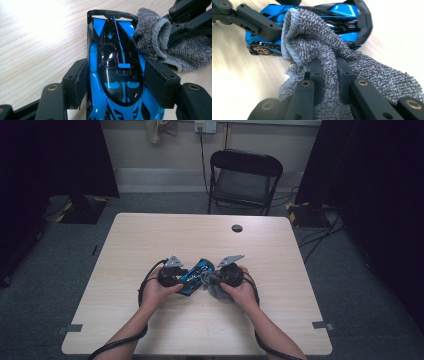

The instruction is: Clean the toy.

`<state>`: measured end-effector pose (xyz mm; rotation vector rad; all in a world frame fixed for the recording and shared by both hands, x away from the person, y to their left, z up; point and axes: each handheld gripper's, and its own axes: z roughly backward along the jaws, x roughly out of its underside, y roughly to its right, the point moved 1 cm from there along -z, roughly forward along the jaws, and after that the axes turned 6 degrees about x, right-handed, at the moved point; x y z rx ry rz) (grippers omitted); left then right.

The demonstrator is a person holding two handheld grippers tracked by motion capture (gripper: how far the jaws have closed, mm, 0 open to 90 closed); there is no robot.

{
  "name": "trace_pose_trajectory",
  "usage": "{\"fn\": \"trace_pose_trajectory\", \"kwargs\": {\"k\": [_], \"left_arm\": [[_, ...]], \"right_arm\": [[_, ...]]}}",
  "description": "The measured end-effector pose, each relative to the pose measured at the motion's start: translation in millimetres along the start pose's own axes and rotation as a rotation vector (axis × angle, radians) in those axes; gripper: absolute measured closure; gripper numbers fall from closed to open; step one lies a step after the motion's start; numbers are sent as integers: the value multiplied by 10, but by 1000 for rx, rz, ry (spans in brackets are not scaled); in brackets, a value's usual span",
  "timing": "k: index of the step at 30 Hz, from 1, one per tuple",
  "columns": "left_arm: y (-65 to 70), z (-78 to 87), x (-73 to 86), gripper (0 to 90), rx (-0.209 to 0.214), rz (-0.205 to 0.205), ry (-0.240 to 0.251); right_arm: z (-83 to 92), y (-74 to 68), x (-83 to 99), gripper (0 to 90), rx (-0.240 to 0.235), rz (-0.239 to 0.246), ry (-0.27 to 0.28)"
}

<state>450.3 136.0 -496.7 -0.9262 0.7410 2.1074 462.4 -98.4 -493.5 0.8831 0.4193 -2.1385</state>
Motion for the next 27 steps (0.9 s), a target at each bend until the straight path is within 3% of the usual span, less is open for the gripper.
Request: {"fn": "trace_pose_trajectory", "kwargs": {"k": [27], "left_arm": [[3, -1, 3, 365, -1, 2, 4]], "right_arm": [[12, 140, 11, 783, 34, -22, 2]]}}
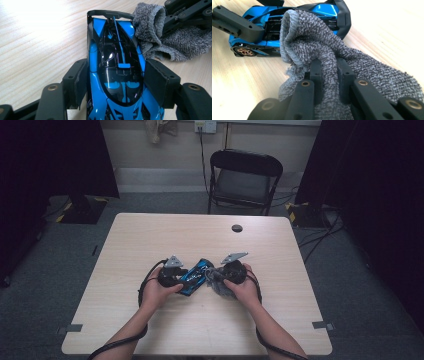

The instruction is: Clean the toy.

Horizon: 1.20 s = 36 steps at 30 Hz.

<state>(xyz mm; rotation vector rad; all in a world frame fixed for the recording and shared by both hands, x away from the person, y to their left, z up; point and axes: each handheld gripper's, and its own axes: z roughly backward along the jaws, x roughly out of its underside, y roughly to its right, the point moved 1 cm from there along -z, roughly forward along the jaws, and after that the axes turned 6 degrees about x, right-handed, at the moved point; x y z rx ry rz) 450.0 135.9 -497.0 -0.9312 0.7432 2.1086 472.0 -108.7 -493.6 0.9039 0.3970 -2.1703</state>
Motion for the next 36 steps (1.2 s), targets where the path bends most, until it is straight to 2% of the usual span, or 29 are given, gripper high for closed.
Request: {"fn": "trace_pose_trajectory", "kwargs": {"k": [12, 18, 23, 28, 30, 36], "left_arm": [[-2, 5, -3, 365, -5, -8, -8], [-2, 6, -5, 365, -4, -7, -12], [-1, 6, -4, 365, -5, -5, -10], [1, 5, -9, 365, -6, -4, -11], [1, 8, -9, 365, -6, -6, -15], [2, 12, -16, 365, -7, -5, -22]], "right_arm": [[3, 38, -3, 784, 12, 4, -2], [6, 78, 1, 784, 16, -13, -2], [17, 98, 9, 784, 48, -21, 1], [35, 127, 21, 785, 59, -41, 3], [53, 134, 26, 786, 76, -31, 3], [128, 163, 41, 786, 66, -27, 2]]}}
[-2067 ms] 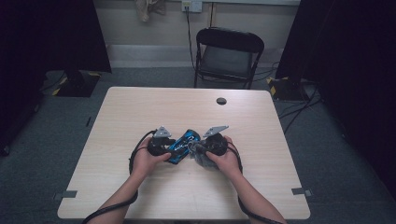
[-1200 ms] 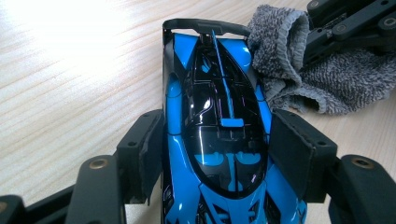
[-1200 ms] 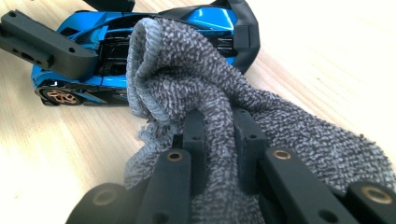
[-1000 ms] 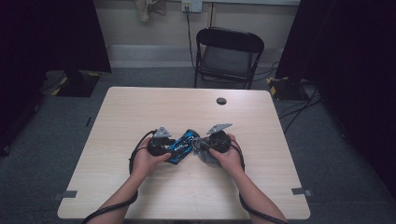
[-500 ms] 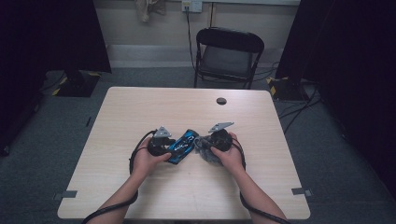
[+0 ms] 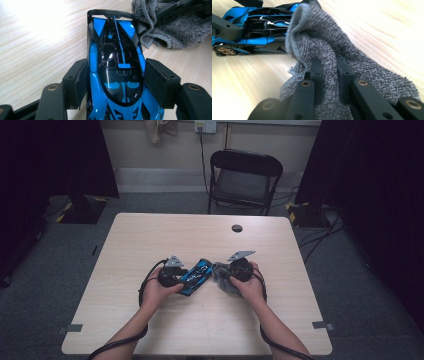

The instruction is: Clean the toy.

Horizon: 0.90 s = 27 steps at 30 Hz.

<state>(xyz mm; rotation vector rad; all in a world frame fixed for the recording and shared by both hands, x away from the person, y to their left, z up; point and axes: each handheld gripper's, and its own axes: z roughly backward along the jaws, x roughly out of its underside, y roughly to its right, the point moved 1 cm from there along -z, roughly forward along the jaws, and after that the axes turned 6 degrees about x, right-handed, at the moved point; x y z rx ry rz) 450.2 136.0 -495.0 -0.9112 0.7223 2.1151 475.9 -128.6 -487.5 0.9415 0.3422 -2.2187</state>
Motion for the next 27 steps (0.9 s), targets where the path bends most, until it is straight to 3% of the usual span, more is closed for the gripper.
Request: {"fn": "trace_pose_trajectory", "kwargs": {"k": [6, 11, 15, 27], "left_arm": [[12, -17, -15, 361, -3, 7, 2], [44, -49, -49, 336, -23, -40, 11], [90, -65, -101, 249, -29, -62, -3], [181, 26, -174, 234, -18, -87, -1]], "right_arm": [[115, -20, 20, 786, -19, 18, -2], [206, -51, 39, 787, -36, 24, 4], [262, -112, 44, 787, -54, 44, 6], [359, -242, 105, 785, -104, 64, 4]]}}
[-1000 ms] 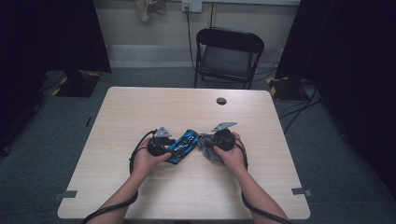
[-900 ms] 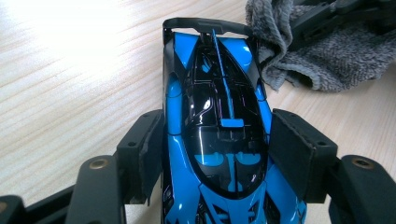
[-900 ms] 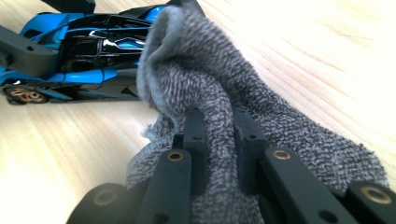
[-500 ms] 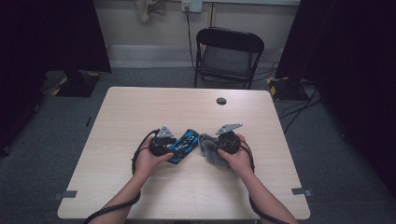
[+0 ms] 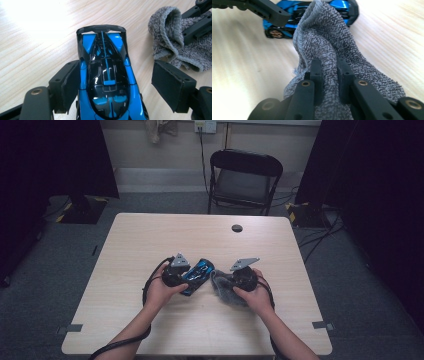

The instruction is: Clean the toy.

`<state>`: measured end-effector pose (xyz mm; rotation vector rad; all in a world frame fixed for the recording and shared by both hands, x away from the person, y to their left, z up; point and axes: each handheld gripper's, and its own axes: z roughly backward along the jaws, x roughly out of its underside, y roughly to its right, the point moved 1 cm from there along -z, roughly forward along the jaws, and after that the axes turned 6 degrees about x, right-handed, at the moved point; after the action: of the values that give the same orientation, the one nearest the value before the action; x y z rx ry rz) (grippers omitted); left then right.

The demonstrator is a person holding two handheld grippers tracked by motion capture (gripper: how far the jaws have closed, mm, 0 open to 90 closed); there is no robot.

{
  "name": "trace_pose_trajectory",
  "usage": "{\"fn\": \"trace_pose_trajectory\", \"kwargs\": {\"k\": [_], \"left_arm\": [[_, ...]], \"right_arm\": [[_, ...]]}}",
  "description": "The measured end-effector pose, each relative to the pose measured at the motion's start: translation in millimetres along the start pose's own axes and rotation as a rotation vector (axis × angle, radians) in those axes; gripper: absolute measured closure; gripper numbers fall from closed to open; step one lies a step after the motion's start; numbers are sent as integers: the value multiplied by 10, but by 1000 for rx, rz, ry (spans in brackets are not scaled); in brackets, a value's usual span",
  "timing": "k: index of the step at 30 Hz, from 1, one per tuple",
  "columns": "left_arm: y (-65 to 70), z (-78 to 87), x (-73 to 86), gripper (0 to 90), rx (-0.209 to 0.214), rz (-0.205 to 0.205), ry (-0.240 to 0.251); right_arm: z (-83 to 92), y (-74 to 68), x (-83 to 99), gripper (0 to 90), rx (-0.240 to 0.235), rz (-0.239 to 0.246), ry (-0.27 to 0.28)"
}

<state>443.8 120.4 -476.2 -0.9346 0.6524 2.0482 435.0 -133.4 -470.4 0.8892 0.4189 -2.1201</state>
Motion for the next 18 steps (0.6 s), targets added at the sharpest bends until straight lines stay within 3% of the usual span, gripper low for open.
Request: {"fn": "trace_pose_trajectory", "kwargs": {"k": [9, 11, 13, 15, 18], "left_arm": [[156, 99, 76, 234, 39, -13, 6], [180, 107, 92, 234, 44, -18, 3], [203, 117, 105, 233, 50, -14, 10], [220, 135, 104, 233, 53, -18, 13], [255, 142, 76, 232, 63, -29, 23]], "right_arm": [[-25, -179, 2, 738, -48, 30, -11], [-39, -210, 13, 678, -50, 35, -17], [-44, -229, 18, 556, -47, 28, -18], [-33, -230, 10, 474, -73, 22, -28], [41, -206, -16, 376, -63, 7, -3]]}}
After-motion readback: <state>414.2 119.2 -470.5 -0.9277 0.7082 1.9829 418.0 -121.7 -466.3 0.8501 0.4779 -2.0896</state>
